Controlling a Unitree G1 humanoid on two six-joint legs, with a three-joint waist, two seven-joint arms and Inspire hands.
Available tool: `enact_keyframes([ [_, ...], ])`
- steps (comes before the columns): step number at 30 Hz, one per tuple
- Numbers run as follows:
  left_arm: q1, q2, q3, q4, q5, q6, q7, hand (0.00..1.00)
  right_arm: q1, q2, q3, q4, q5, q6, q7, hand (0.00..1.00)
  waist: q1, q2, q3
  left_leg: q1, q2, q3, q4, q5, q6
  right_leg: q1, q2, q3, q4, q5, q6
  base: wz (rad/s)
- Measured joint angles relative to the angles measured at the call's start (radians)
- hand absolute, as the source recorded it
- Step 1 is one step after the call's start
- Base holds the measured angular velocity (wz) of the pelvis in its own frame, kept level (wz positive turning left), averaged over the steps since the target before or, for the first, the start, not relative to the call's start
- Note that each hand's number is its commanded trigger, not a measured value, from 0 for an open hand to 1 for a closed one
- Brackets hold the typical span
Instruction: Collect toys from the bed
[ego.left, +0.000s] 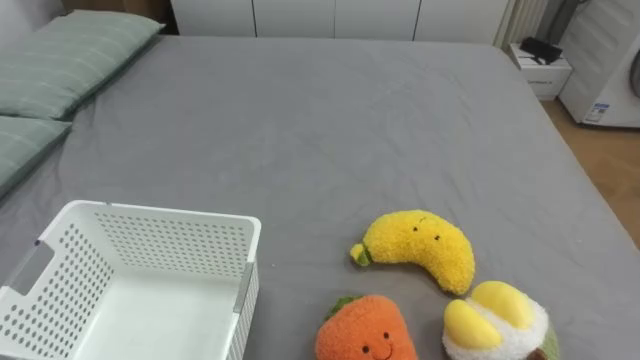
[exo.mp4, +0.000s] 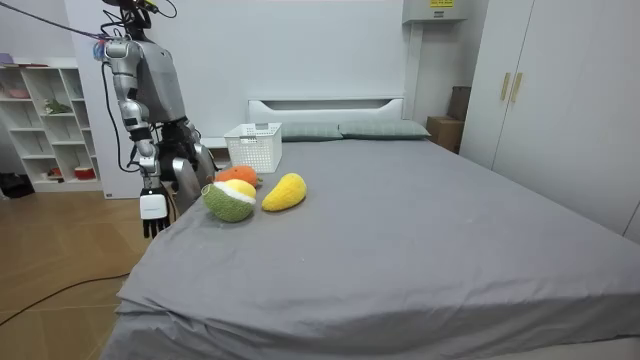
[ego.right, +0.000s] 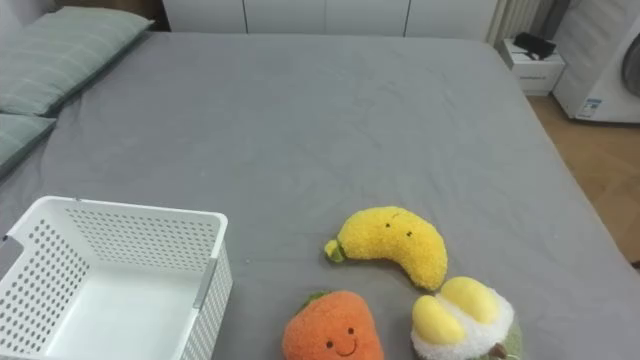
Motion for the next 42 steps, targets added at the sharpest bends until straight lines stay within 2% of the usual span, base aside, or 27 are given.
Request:
enact_keyframes([
  [13,0.001,0.001,0.008,-0.002,-0.018,0.0,0.0,0.0,0.0,0.0,0.001,-0.001,0.006,0.004,0.0,0.0,0.003,-0.001,0.001,-0.001,-0.002,0.005,-0.001,-0.007,0.011,-0.004,0.003,0.019,-0.001,-0.001,0.006,0.0],
  [18,0.0,0.0,0.006,-0.001,-0.018,0.003,0.0,0.0,0.003,0.001,-0.005,0.0,0.084,0.004,-0.013,0.0,-0.004,-0.002,0.0012,-0.001,-0.002,0.005,-0.003,-0.007,0.011,-0.003,0.003,0.019,-0.002,-0.001,0.006,0.0],
  [20,0.001,0.0,0.009,-0.001,-0.019,0.015,0.001,0.0,0.007,0.006,-0.029,0.001,0.101,0.004,-0.035,0.0,-0.007,-0.006,0.0011,0.0,-0.002,0.004,-0.003,-0.007,0.011,0.0,0.003,0.018,-0.002,-0.001,0.006,0.0],
  [24,0.001,0.005,0.014,-0.001,-0.018,0.017,0.001,0.0,0.013,0.006,-0.087,0.011,0.204,0.004,-0.073,0.0,-0.021,-0.02,0.0008,0.001,-0.002,0.002,-0.002,-0.007,0.011,-0.001,0.003,0.016,-0.002,-0.003,0.007,0.03],
  [27,0.001,0.006,0.052,0.0,-0.018,0.01,0.001,0.0,0.011,0.004,-0.164,0.011,0.273,-0.001,-0.106,0.0,-0.031,-0.032,0.005,0.0,-0.001,0.007,-0.004,-0.007,0.011,0.0,0.003,0.023,-0.001,-0.003,0.008,-0.04],
  [30,0.0,0.021,0.084,0.001,-0.018,-0.002,0.002,0.0,0.028,0.0,-0.239,0.007,0.325,-0.01,-0.152,0.0,-0.038,-0.041,0.0052,0.001,-0.001,0.011,-0.012,-0.007,0.012,-0.003,0.003,0.024,-0.001,-0.004,0.01,-0.03],
  [33,0.008,0.037,0.111,0.001,-0.018,-0.002,0.019,0.0,0.035,-0.019,-0.313,-0.021,0.428,-0.01,-0.19,0.0,-0.043,-0.045,0.0053,0.003,-0.001,0.022,-0.018,-0.009,0.014,-0.01,0.006,0.037,0.002,-0.003,0.009,-0.1],
  [35,0.008,0.054,0.112,0.0,-0.017,-0.005,0.031,0.0,0.032,-0.042,-0.346,-0.062,0.44,-0.02,-0.218,0.0,-0.056,-0.047,0.0058,0.003,-0.001,0.028,-0.023,-0.009,0.016,-0.013,0.006,0.042,0.002,-0.003,0.01,-0.09],
  [38,0.01,0.064,0.115,-0.005,0.001,-0.018,0.041,0.0,0.016,-0.077,-0.361,-0.103,0.44,-0.055,-0.25,0.0,-0.059,-0.05,0.0062,0.008,-0.002,0.037,-0.029,-0.01,0.016,-0.015,0.006,0.047,0.001,0.002,0.011,-0.1],
  [42,0.013,0.068,0.115,-0.026,0.004,-0.044,0.043,0.0,0.001,-0.094,-0.367,-0.177,0.469,-0.078,-0.281,0.0,-0.055,-0.058,0.008,0.013,-0.001,0.053,-0.03,-0.01,0.017,-0.015,0.005,0.053,0.0,0.003,0.012,-0.1],
])
